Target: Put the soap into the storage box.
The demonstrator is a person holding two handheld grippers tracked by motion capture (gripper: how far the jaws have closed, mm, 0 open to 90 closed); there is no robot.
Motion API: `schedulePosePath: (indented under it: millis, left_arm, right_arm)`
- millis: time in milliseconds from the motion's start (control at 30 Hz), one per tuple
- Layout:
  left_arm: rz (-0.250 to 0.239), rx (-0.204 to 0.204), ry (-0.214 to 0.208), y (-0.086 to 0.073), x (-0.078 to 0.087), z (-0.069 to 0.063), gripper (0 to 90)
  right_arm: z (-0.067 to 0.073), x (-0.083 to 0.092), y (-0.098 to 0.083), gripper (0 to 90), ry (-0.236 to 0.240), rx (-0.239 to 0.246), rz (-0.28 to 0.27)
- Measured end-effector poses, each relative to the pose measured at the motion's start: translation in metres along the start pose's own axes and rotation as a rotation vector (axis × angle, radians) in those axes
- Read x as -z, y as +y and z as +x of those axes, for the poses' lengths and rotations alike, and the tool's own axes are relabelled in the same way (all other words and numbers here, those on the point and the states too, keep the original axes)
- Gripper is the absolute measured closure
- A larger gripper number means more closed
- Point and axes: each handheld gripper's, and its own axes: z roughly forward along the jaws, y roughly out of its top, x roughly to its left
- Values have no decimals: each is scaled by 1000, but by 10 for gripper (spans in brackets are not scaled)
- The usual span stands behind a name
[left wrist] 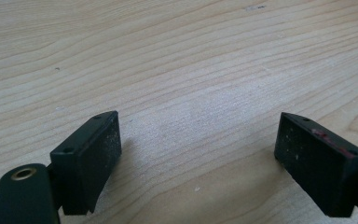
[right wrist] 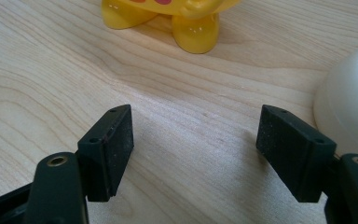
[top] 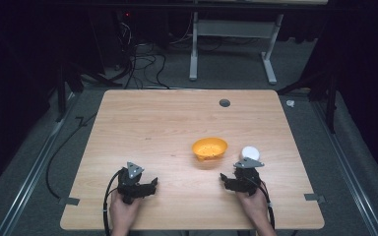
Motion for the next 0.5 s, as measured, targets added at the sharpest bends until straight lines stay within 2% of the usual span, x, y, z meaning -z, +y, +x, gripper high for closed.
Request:
schedulePosePath:
  millis: [500]
  left_arm:
    - [0, 0, 0, 0, 0, 0, 150]
  right_arm:
    - [0, 0, 0, 279, 2, 2, -1]
